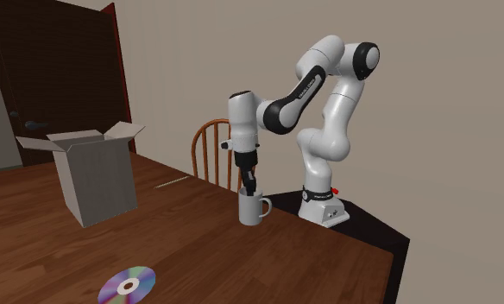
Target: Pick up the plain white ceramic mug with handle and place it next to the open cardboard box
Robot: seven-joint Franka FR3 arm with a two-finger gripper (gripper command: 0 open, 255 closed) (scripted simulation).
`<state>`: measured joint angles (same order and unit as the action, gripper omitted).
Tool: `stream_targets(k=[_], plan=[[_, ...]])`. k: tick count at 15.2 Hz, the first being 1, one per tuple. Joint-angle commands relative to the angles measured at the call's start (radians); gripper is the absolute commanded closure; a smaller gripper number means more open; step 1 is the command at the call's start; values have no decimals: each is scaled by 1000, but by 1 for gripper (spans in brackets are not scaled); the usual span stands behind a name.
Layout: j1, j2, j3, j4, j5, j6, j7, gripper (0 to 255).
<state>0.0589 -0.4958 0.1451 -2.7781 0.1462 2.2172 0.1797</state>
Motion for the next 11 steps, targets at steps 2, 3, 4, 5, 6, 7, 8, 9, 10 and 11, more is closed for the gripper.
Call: stream_targets(k=[2, 3, 4, 5, 6, 7, 8, 9, 10, 11], plan=[[0, 0, 0, 0, 0, 0, 0, 255], [0, 0, 0, 0, 0, 0, 0, 255], [0, 0, 0, 0, 0, 0, 0, 255], [0, 0, 0, 0, 0, 0, 0, 255], [0, 0, 0, 0, 0, 0, 0, 255], [0, 0, 0, 0, 0, 0, 0, 255], [0, 0, 0, 0, 0, 0, 0, 255], [0, -11, -1, 7, -1, -17, 1, 255], [0, -20, -2, 15, -2, -35, 1, 255], [-1, -30, -4, 22, -3, -52, 2, 255]])
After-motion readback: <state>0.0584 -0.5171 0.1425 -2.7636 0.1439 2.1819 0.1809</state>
